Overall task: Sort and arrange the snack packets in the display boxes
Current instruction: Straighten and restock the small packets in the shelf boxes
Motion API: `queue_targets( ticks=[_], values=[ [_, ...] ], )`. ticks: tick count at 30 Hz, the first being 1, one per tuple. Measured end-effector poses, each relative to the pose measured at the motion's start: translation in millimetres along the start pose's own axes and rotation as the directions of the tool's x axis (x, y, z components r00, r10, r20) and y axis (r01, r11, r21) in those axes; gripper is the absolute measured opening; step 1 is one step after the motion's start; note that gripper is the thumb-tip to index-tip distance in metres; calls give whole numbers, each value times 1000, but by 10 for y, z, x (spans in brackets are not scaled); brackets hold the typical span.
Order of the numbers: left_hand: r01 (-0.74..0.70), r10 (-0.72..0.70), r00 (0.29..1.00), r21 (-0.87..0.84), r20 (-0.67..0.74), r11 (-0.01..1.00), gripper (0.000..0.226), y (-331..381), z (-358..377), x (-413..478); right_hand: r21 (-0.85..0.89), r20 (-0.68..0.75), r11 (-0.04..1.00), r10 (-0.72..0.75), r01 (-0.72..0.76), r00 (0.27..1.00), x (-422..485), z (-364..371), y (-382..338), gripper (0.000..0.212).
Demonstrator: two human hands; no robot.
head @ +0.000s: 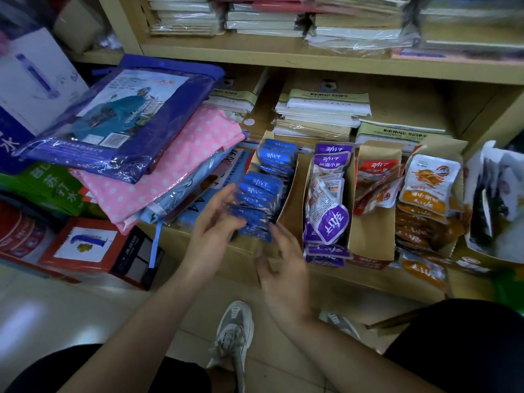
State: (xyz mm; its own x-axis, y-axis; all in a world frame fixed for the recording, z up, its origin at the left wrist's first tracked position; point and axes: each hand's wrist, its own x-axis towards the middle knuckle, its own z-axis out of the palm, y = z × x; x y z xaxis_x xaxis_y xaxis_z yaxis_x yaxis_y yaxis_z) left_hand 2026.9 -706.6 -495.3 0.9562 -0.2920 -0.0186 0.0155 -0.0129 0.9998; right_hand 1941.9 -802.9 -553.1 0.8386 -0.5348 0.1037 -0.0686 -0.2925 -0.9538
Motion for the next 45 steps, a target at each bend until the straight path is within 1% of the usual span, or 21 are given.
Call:
queue_targets(
  ticks=[4,6,8,10,13,15,17,18,19,21,23,25,27,28,30,33,35,37,41,43,45],
  values=[
    [-149,94,974,265,208,953,77,-32,-174,50,-21,-170,999,-44,41,984,113,94,-15,39],
    [-184,99,961,332,257,925,78,-63,-237,145,-33,-218,997,-75,70,973,170,116,-51,33],
    [-232,116,947,391,298,891,74,-67,-262,230,-19,-219,994,-109,108,970,235,123,-70,28],
    [-256,138,941,384,307,887,65,-68,-281,304,27,-192,994,-102,110,976,303,122,-77,23],
    [-244,166,954,324,251,914,54,-24,-251,380,35,-199,996,-75,83,977,359,99,-98,21],
    [-221,159,965,320,208,921,51,-24,-218,428,22,-181,997,-71,76,981,356,85,-137,27],
    [-203,125,965,354,230,913,54,-23,-219,468,17,-120,999,-40,42,992,337,50,-177,37],
    [-217,116,959,409,258,886,63,-19,-246,488,31,-66,999,-5,7,998,326,22,-206,43],
    [-265,130,949,498,288,826,78,-10,-294,519,58,-2,998,32,-32,999,313,-20,-252,47],
    [-409,171,903,661,395,629,104,45,-388,601,129,107,988,66,-80,992,303,-143,-378,52],
    [-510,157,847,697,507,504,117,142,-395,659,213,180,972,61,-99,982,368,-320,-518,57],
    [-568,117,803,690,584,449,123,220,-339,717,240,233,962,76,-133,970,538,-530,-640,60],
    [-551,3,784,694,621,463,125,288,-270,770,91,275,993,49,-77,960,763,-725,-696,59],
    [-531,-60,776,701,628,476,124,316,-248,800,-26,300,999,26,-19,954,879,-793,-693,59],
    [-502,-107,769,699,630,509,119,357,-230,844,-233,367,968,-3,95,930,1104,-867,-670,58],
    [-443,-96,790,673,605,592,107,368,-229,844,-417,469,873,-33,254,883,1375,-834,-618,54],
    [-491,-50,786,671,616,555,93,373,-236,820,-506,538,783,-42,363,842,1464,-787,-583,53],
    [-566,37,776,669,630,481,77,399,-233,791,-530,571,750,-31,397,820,1484,-780,-549,50],
    [-633,133,764,692,632,348,62,354,-220,682,-532,544,757,-37,379,838,1520,-835,-466,39],
    [-648,150,752,678,642,348,57,284,-211,619,-523,541,745,-85,414,836,1536,-831,-443,42],
    [-624,166,767,661,620,416,54,224,-206,553,-520,529,721,-148,457,836,1571,-795,-418,48]
  ],
)
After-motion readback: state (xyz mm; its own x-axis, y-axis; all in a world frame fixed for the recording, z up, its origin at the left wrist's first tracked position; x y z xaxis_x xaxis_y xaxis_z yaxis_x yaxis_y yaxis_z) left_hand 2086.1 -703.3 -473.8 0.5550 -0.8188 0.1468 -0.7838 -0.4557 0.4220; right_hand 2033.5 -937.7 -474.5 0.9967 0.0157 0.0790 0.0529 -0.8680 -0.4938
